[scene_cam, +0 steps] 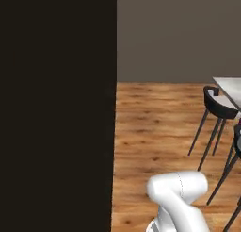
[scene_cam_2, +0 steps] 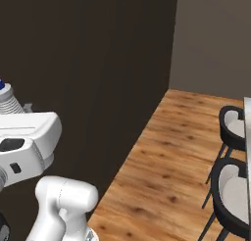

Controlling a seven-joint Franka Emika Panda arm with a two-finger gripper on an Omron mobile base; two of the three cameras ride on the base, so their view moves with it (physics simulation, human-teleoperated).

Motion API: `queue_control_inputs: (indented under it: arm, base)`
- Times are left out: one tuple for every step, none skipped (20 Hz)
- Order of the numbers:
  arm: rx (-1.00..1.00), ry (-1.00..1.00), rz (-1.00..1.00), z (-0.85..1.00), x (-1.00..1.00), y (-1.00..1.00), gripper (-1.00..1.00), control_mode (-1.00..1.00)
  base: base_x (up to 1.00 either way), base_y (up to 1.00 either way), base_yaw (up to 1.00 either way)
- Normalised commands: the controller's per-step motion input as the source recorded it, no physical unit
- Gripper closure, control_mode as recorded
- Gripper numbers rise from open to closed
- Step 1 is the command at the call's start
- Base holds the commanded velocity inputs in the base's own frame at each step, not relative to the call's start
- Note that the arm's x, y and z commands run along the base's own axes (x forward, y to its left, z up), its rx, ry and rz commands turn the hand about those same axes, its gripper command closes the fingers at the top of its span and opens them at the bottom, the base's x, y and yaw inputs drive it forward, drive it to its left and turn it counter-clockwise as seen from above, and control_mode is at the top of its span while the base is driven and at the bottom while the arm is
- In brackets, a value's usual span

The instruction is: Grab the spray bottle from the cabinet, then place it next to the cutting board for sanitizing. Then grab the dish brush from the countertop next to the sink and place it next to the cutting board.

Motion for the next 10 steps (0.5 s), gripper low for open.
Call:
queue_control_inputs:
  arm:
    - [0.00, 0.00, 0.00, 0.00, 0.00, 0.00, 1.00, 1.00]
    - [0.00, 0.00, 0.00, 0.00, 0.00, 0.00, 1.00, 1.00]
    - [0.00, 0.00, 0.00, 0.00, 0.00, 0.00, 1.00, 1.00]
    - [0.00, 0.00, 0.00, 0.00, 0.00, 0.00, 1.00, 1.00]
    - [0.00, 0.00, 0.00, 0.00, 0.00, 0.00, 1.00, 1.00]
    - [0.00, 0.00, 0.00, 0.00, 0.00, 0.00, 1.00, 1.00]
    - [0.00, 0.00, 0.00, 0.00, 0.00, 0.00, 1.00, 1.00]
    - [0.00, 0.00, 0.00, 0.00, 0.00, 0.00, 1.00, 1.00]
    - [0.00, 0.00, 0.00, 0.00, 0.00, 0.00, 1.00, 1.00]
    - [0.00, 0.00, 0.00, 0.00, 0.00, 0.00, 1.00, 1.00]
  base:
    - [0.94, 0.57, -0.57]
    - [0.92, 0.49, -0.59]
    - [0.92, 0.36, -0.60]
    - [0.90, 0.26, -0.61]
    - [0.87, 0.39, -0.62]
    - [0.87, 0.44, -0.62]
    - [0.87, 0.46, -0.62]
    - [0.86, 0.47, -0.62]
    - [0.86, 0.53, -0.62]
    - [0.85, 0.54, -0.63]
